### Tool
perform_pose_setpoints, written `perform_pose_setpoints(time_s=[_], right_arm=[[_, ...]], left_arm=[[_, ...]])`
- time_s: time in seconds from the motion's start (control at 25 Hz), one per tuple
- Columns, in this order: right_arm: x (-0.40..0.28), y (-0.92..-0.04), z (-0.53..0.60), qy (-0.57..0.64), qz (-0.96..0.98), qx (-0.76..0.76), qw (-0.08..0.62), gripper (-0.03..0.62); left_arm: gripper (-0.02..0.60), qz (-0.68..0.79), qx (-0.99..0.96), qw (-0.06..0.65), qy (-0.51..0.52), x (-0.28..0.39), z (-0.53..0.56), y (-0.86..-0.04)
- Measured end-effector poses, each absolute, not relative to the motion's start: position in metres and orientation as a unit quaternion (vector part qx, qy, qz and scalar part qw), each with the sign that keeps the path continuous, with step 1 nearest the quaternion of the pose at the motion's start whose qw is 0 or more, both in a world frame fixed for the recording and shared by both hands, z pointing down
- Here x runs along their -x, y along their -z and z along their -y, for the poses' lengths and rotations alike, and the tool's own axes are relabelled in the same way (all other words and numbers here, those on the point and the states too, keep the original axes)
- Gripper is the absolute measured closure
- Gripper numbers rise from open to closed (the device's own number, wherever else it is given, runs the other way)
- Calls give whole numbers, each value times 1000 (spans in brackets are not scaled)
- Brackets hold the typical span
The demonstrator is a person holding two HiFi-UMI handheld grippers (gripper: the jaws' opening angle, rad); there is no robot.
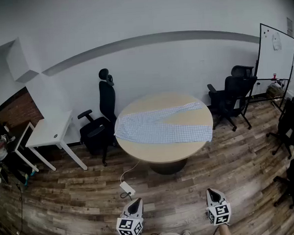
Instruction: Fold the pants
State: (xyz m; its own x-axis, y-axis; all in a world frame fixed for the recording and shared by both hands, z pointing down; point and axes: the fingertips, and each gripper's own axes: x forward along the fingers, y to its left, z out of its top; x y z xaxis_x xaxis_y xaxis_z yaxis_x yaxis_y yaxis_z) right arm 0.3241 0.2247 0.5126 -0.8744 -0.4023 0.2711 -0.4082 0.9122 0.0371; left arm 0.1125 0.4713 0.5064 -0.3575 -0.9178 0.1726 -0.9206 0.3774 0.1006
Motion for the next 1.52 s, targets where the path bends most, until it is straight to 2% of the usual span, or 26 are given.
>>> perform_pose_setpoints(time_s=[1.2, 1.52], right_arm=[[-357, -529, -152, -16, 979, -148, 142, 566], [-350, -538, -131, -21, 979, -142, 146, 566]], left_arm=[[551, 833, -545, 98, -16, -179, -379, -505], [551, 835, -541, 100, -17, -172, -359, -511]])
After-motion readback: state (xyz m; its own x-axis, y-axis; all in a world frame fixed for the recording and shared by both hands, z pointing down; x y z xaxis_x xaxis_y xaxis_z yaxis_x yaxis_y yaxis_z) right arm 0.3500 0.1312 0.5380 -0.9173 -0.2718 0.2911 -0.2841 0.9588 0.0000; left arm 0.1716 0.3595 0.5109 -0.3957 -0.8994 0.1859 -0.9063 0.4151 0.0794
